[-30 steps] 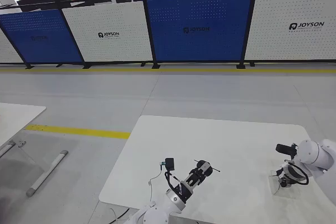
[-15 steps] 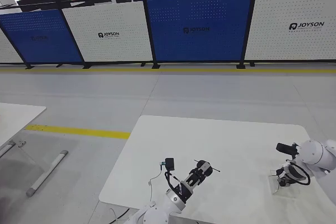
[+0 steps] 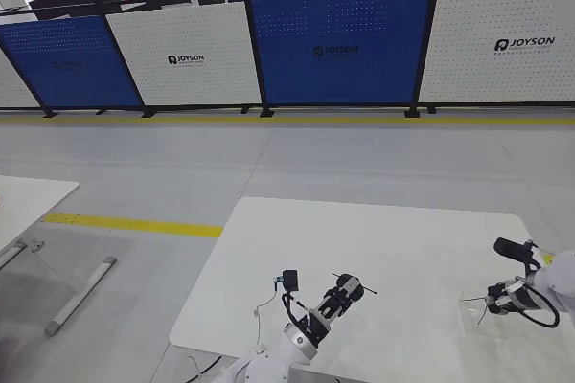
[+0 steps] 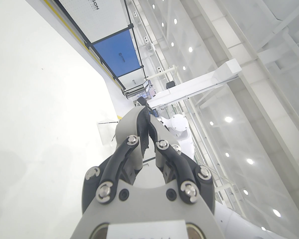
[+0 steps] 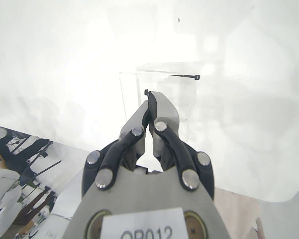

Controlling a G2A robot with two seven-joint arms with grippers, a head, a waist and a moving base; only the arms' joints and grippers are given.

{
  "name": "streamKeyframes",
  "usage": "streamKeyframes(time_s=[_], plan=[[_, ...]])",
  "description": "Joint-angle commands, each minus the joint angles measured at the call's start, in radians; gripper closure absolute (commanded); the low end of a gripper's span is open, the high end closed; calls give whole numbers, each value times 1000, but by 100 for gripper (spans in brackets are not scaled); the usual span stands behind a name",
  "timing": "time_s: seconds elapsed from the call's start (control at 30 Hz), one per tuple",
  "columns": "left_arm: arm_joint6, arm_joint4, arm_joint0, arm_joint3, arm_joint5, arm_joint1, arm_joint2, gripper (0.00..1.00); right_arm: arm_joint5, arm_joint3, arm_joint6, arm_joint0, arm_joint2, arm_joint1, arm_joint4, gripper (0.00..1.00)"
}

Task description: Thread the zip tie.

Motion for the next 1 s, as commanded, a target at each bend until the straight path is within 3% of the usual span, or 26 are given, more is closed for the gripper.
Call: streamKeyframes(time_s=[0.0,0.5,0.73,0.87,0.97], plan=[[0,0,0,0,0,0,0,100,0,-46,-19,-50,48,6,-17,100],[0,0,0,0,0,0,0,100,-5,-53,-39,-68,65,6,-8,100],[0,0,0,0,0,0,0,100,-84,-47,-152,-108,136,8,93,100],[0,0,0,0,0,0,0,100,-147,-91,-209,-186,218,23,141,100],[0,0,0,0,0,0,0,100,-161,-108,-212,-228,259,31,163,100]])
